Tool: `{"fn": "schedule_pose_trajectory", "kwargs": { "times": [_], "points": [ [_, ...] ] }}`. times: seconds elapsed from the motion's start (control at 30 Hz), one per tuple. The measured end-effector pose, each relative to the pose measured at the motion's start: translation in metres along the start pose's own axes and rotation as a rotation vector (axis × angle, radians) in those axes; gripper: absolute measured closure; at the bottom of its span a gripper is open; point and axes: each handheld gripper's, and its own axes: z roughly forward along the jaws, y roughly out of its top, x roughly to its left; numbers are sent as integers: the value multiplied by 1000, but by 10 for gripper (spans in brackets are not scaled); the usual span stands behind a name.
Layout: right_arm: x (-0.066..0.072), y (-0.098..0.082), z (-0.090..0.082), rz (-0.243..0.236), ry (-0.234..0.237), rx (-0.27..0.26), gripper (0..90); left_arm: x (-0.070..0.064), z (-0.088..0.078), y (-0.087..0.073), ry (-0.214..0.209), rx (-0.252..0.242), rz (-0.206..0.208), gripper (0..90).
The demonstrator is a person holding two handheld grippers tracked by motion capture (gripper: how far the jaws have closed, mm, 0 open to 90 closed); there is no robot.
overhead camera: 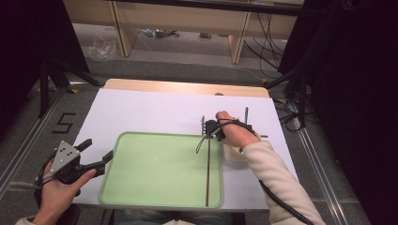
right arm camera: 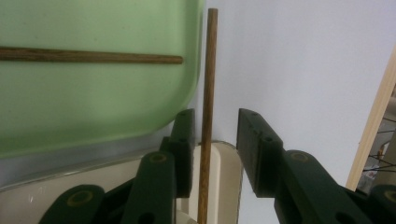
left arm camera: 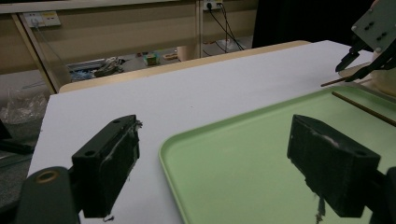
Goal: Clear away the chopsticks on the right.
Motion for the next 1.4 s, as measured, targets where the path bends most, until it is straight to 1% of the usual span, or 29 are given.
{"fn": "schedule_pose_trajectory", "kwargs": {
  "times": [0.2, 0.23, 0.27, 0.3, 0.33, 0.37, 0.47, 0.5, 0.53, 0.57, 0.6, 0.63, 0.67, 0.7, 0.73, 0.77, 0.83, 0.87, 0.93, 0.97, 1.0, 1.07, 1.1, 1.13, 1.27, 1.3, 1.33, 1.37, 1.4],
  "points": [
    [-2, -3, 4, 7, 5, 2, 700, 0, 0, 0, 0, 2, 0, 164],
    [-1, -4, 5, 16, 7, 11, 701, 0, 0, 0, 0, 1, -1, 164],
    [0, -4, 5, 42, 20, 29, 702, 0, 0, 0, 0, 2, 0, 164],
    [1, -4, 5, 52, 22, 28, 707, 0, 0, 0, 0, 2, 0, 165],
    [-1, -4, 6, 20, 5, 12, 707, 0, 0, 0, 0, 2, 0, 165],
    [-2, -4, 6, 8, 4, 6, 709, 0, 0, 0, -1, 2, 0, 165],
    [-3, -3, 6, 10, 2, 7, 713, 0, 0, 0, -1, 2, 1, 166],
    [-2, -3, 6, 36, 23, 19, 714, 0, 0, 0, -1, 1, 0, 166],
    [-1, -3, 6, 40, 16, 20, 717, 0, 0, 0, -1, 1, 0, 166],
    [-3, -2, 7, 8, 3, 5, 718, 0, 0, 0, -1, 1, 0, 166],
    [-4, -2, 7, 6, 2, 4, 720, 0, 0, 0, -1, 1, 1, 166],
    [-4, -1, 7, 12, 19, 5, 721, 0, 0, 0, -1, 1, 1, 166],
    [-2, -1, 8, 51, 37, 2, 723, 0, 0, 0, -1, 1, 1, 166],
    [-1, -1, 9, 60, 37, -1, 726, 0, 0, 0, -1, 2, 1, 166],
    [-1, -1, 9, 60, 37, -1, 726, 0, 0, 0, -1, 2, 1, 167],
    [-4, 1, 8, 6, 16, 2, 732, 0, 0, 0, -1, 2, 1, 166],
    [-4, 1, 9, 10, 20, 4, 738, 0, 0, 0, -1, 2, 1, 167],
    [-1, 2, 9, 43, 34, 20, 742, 0, 0, 0, -1, 2, 1, 167],
    [-1, 2, 9, 42, 36, 19, 749, 0, 0, 0, -1, 2, 0, 166],
    [-3, 3, 11, 8, 18, 2, 756, 0, 0, 0, -1, 2, 0, 167],
    [-4, 3, 12, 8, 29, 2, 771, 0, 0, 0, -1, 2, 1, 167],
    [-3, 4, 12, 7, 28, 8, 790, 0, 0, 0, -1, 2, 1, 167],
    [-3, 4, 12, 15, 38, 12, 801, 0, 0, 0, -2, 2, 0, 168],
    [-1, 4, 12, 45, 48, 27, 815, 0, 0, 0, -2, 2, 0, 167],
    [-1, 4, 12, 58, 56, 31, 854, 0, 0, 0, -2, 3, 1, 168],
    [-1, 3, 14, 69, 66, 10, 861, 0, 0, 0, -3, 3, 0, 168],
    [-1, 3, 15, 72, 61, 8, 864, 0, 0, 0, -3, 2, 1, 168],
    [-2, 3, 13, 71, 56, 26, 867, 0, 0, 0, -3, 3, 0, 169],
    [-2, 3, 13, 77, 53, 24, 868, 0, 0, 0, -4, 3, 1, 170]
  ]
}}
